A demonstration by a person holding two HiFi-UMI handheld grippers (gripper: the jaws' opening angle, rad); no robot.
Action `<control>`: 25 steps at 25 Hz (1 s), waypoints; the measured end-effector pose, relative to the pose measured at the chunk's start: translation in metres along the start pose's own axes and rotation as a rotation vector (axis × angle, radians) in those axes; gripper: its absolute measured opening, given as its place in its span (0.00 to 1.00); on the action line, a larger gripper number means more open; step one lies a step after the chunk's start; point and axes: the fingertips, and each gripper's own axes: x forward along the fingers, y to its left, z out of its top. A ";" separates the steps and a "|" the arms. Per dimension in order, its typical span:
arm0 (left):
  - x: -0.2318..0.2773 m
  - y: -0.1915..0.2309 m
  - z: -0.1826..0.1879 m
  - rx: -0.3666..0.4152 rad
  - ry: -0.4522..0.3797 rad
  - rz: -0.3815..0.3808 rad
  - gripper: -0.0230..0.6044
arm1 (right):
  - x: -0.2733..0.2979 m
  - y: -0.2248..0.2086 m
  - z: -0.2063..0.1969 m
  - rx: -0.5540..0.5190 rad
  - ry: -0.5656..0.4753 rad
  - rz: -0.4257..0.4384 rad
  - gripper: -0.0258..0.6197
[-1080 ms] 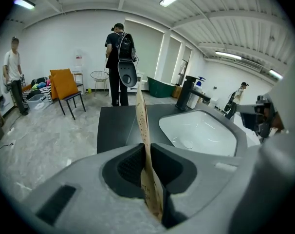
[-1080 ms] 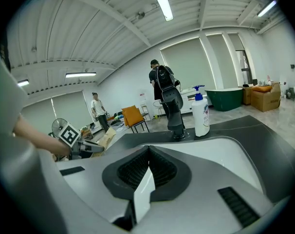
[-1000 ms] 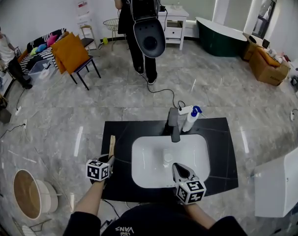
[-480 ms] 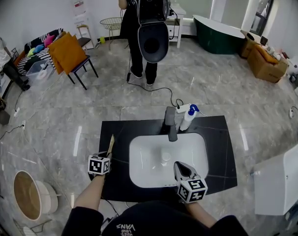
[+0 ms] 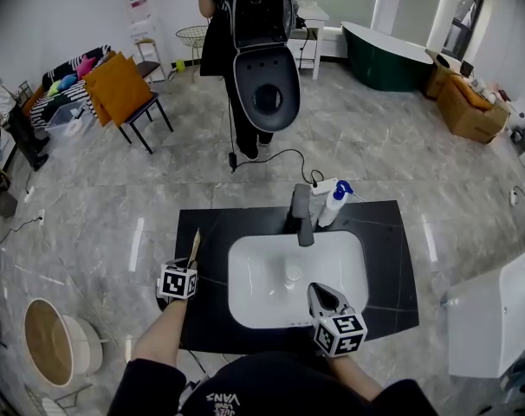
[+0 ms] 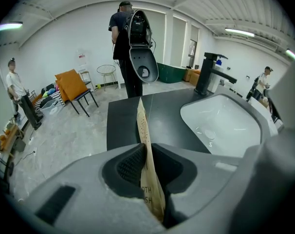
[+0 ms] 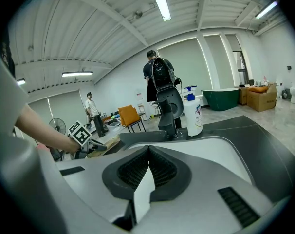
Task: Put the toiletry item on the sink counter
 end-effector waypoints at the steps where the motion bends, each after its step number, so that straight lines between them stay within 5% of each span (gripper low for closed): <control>1: 0.000 0.000 0.000 0.006 0.004 -0.001 0.12 | -0.001 0.000 0.000 0.001 0.000 -0.002 0.04; 15: 0.005 -0.013 -0.004 -0.019 0.022 -0.078 0.36 | -0.013 -0.002 -0.003 0.012 -0.010 -0.042 0.04; 25: 0.001 -0.014 -0.008 -0.039 0.006 -0.105 0.43 | -0.018 0.007 -0.008 0.012 -0.018 -0.049 0.04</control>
